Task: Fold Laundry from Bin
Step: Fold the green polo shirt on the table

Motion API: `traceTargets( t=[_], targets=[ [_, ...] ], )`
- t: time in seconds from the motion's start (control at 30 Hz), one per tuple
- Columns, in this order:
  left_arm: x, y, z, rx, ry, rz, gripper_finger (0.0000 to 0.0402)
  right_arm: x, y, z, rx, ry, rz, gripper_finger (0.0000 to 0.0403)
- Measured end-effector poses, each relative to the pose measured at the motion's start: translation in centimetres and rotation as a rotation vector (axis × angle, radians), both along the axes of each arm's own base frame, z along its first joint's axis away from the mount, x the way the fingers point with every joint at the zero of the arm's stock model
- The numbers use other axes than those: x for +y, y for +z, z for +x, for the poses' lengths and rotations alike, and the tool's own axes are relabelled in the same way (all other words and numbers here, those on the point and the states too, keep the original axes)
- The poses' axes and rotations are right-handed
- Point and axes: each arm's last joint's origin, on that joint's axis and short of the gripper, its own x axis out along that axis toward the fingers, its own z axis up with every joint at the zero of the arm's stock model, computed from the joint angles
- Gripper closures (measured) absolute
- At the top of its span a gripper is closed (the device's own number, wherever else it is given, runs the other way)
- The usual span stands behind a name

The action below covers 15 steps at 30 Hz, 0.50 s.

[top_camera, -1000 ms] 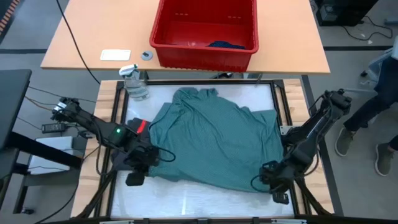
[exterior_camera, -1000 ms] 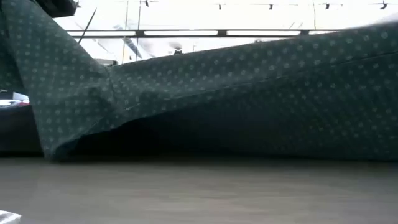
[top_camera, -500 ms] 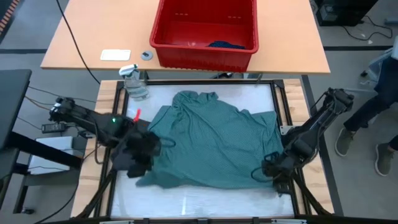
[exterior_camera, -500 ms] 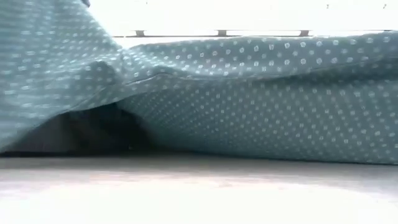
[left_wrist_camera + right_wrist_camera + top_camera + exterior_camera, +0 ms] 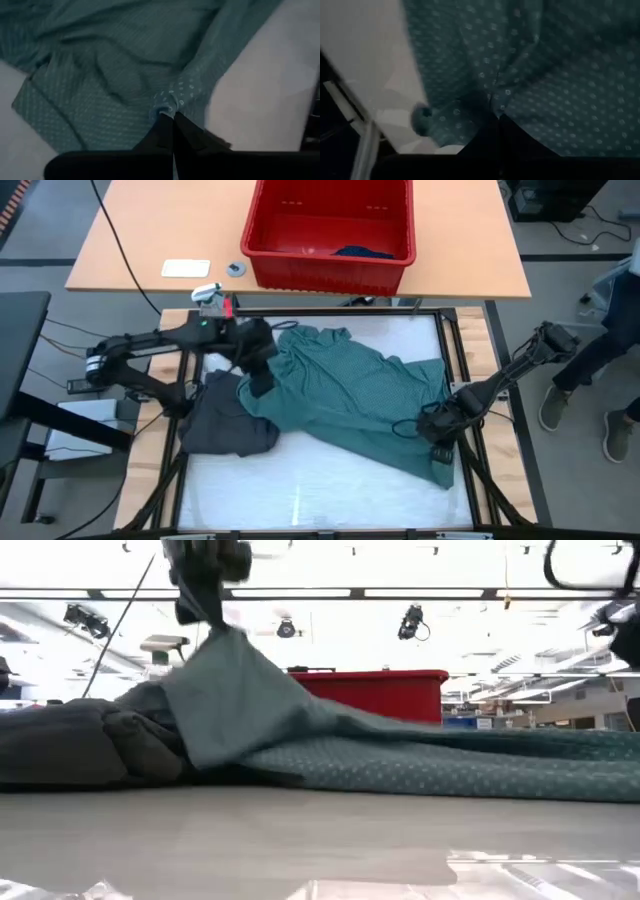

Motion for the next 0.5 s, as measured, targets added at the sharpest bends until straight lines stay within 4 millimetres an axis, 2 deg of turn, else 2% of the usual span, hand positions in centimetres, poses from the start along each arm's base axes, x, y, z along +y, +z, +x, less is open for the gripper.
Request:
traceTargets(
  t=[0.07,0.2,0.37,0.5],
  targets=[
    [1.2,-1.1,0.5,0.048,0.031,-0.039,0.0401,-0.3,-0.7,-0.6,0.025,-0.032,0.001,0.0403],
    [3.0,-2.7,1.1,0.12,0.08,-0.084,0.0401,-0.7,-0.4,-0.9,-0.017,-0.05,-0.001,0.0403],
    [5.3,-3.9,1.2,0.164,0.059,-0.042,0.0401,-1.9,-0.1,-1.3,-0.055,-0.133,-0.125,0.0403],
    [7.6,-5.1,1.1,0.212,0.068,0.005,0.0401,-2.7,-0.8,-1.0,-0.064,-0.207,-0.175,0.0403]
  ],
)
